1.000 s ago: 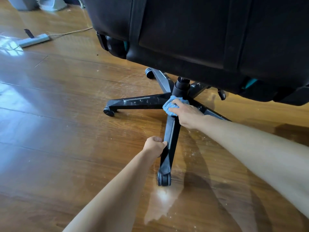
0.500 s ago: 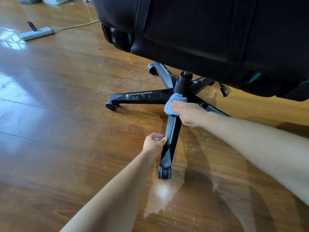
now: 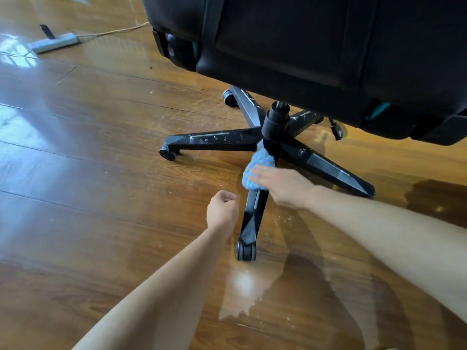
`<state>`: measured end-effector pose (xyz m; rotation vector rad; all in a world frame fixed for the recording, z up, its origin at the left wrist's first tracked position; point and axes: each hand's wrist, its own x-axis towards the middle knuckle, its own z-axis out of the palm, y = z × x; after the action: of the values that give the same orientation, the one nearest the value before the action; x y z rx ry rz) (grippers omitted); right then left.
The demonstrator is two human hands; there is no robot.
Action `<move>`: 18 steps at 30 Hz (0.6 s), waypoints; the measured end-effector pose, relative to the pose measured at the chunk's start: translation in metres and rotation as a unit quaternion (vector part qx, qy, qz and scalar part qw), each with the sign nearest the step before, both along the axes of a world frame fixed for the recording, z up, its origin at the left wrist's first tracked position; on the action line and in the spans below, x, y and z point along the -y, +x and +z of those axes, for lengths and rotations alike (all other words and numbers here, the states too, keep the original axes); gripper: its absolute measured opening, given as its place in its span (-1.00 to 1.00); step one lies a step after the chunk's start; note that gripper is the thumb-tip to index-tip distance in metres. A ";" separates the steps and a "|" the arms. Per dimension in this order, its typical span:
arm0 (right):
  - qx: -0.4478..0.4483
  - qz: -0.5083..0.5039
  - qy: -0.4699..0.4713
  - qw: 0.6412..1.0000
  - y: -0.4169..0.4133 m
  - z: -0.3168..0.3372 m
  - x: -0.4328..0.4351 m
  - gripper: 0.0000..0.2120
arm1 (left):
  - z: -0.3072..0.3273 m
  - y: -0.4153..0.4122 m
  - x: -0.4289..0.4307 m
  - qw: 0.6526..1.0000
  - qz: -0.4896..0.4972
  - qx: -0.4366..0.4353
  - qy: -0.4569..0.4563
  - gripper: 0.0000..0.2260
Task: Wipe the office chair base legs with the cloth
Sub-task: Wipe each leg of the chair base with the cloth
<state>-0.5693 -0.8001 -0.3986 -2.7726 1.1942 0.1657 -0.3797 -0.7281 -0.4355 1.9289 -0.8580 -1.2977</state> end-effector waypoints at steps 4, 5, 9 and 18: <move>-0.019 -0.043 -0.033 0.998 0.020 -0.017 -0.021 -0.39 | 0.001 -0.004 -0.002 0.999 0.037 -0.022 0.007 -0.74; -0.011 -0.008 -0.030 0.999 0.022 -0.023 -0.040 -0.39 | 0.002 -0.003 -0.001 0.998 0.052 -0.028 0.008 -0.75; 0.052 0.150 0.019 0.987 0.007 -0.033 -0.095 -0.40 | 0.004 0.000 0.006 0.996 0.079 -0.034 -0.003 -0.77; 0.005 -0.030 -0.054 0.998 0.029 -0.018 -0.022 -0.53 | 0.005 -0.006 0.001 0.995 0.064 -0.076 0.017 -0.73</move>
<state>-0.5403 -0.7779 -0.4162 -2.8205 1.3189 0.0856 -0.3858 -0.7293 -0.4302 1.8524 -0.6311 -1.3690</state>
